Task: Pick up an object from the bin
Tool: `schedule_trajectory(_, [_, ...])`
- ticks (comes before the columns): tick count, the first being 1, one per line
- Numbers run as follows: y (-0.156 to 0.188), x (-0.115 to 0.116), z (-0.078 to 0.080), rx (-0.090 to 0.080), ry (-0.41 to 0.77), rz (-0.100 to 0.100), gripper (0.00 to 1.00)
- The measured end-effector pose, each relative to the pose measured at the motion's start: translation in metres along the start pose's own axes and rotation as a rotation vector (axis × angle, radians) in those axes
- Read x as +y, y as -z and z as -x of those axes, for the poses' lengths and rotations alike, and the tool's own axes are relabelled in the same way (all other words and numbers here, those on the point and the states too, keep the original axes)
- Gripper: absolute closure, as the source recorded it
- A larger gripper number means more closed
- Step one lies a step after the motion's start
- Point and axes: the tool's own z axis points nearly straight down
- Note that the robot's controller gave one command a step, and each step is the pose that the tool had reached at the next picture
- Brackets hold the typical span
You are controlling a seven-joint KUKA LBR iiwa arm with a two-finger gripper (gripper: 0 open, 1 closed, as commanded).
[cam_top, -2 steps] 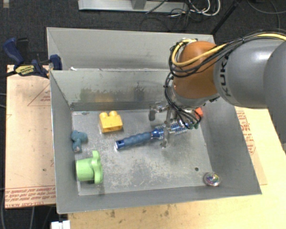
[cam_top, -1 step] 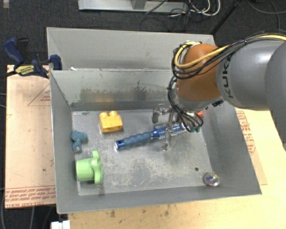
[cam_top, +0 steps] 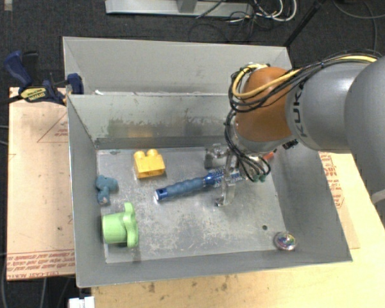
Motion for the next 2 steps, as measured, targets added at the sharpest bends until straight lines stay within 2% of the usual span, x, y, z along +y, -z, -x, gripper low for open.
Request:
schedule_trajectory(1, [0.0005,0.0005,0.0008,-0.002,0.0,0.001,0.0])
schedule_trajectory(2, [0.0,0.0006,0.0005,-0.001,-0.001,0.001,1.0])
